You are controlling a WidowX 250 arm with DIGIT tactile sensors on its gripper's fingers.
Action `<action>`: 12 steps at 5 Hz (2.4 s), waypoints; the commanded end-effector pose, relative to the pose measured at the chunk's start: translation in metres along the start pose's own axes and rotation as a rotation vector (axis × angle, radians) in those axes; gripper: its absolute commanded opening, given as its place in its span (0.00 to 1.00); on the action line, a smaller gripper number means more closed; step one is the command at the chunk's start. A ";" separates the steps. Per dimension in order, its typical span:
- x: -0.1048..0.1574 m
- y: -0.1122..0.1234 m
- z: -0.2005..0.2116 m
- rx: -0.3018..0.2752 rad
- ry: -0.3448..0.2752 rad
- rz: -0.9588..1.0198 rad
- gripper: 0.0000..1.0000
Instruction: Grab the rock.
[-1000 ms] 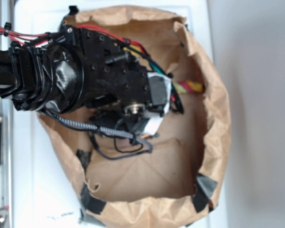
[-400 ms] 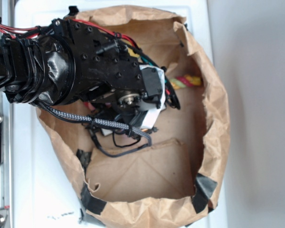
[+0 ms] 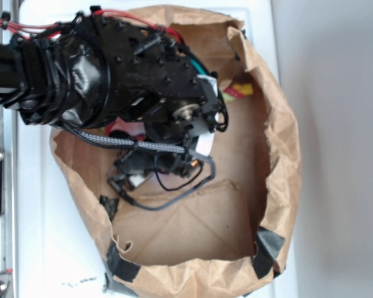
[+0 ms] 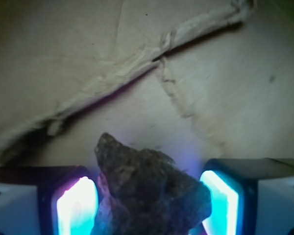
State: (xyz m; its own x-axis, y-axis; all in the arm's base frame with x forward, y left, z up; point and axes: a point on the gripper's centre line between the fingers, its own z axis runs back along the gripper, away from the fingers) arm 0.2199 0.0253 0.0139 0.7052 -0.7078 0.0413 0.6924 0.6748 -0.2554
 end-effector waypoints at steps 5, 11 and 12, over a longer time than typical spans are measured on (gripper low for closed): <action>0.026 0.001 0.055 0.105 -0.043 0.523 0.00; 0.069 0.001 0.122 0.302 -0.151 0.566 0.00; 0.069 -0.002 0.136 0.327 -0.185 0.565 0.00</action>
State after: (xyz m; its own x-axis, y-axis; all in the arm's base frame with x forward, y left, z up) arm 0.2758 0.0174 0.1184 0.9801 -0.1844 0.0736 0.1850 0.9827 -0.0020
